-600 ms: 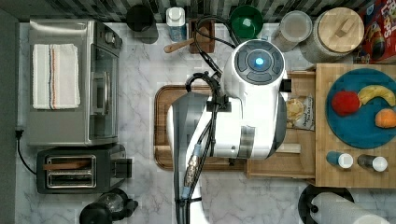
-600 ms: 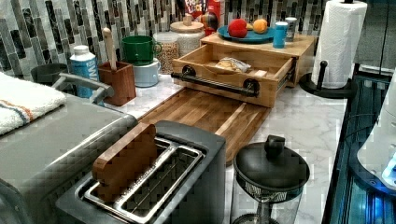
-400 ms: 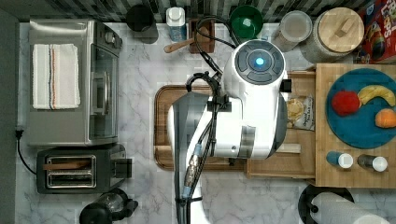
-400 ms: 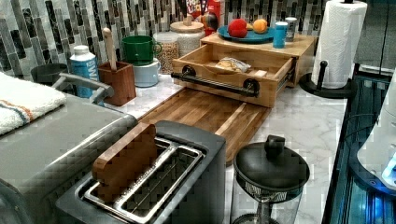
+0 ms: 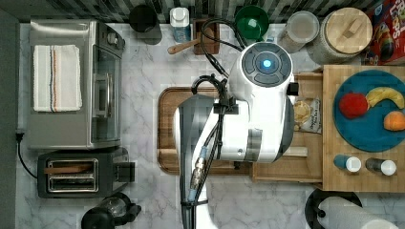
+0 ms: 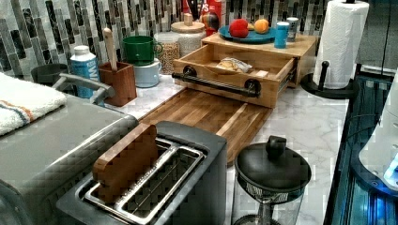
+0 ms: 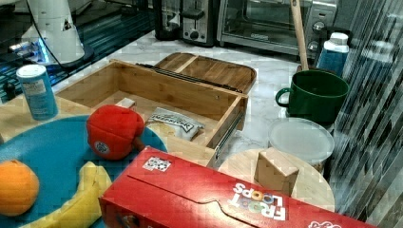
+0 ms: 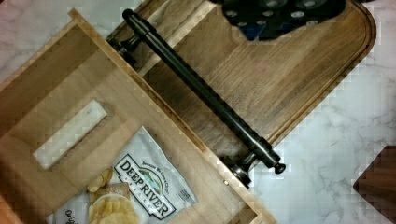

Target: Close the drawer.

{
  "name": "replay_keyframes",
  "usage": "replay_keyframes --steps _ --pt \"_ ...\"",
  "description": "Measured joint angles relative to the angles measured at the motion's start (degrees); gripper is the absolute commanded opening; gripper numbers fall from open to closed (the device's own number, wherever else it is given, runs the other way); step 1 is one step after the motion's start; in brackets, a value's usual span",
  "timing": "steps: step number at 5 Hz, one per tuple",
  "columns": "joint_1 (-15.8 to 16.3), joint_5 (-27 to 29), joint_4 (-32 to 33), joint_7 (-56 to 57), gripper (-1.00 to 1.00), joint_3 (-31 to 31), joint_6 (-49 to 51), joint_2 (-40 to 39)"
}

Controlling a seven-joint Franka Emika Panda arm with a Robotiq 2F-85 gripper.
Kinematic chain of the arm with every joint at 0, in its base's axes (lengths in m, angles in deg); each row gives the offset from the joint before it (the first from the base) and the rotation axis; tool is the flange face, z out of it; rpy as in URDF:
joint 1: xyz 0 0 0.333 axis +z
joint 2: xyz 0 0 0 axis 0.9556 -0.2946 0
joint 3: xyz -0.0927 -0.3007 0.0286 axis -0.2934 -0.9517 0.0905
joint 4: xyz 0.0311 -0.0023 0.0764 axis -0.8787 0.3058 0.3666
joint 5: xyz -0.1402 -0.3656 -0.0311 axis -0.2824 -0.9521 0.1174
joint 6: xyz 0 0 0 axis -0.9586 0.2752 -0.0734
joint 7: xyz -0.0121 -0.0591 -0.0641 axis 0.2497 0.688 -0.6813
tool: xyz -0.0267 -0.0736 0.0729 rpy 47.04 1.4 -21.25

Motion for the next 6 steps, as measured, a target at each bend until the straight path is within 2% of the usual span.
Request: replay_keyframes --steps 2,4,5,6 --pt "-0.72 1.18 0.50 3.66 1.00 0.64 -1.16 -0.04" --pt "-0.53 -0.03 3.30 18.16 1.00 2.67 -4.60 0.12" --pt "1.10 -2.14 6.32 24.68 -1.00 3.30 -5.25 1.03" --pt "2.43 -2.26 10.18 31.03 -1.00 4.71 -7.85 2.07"
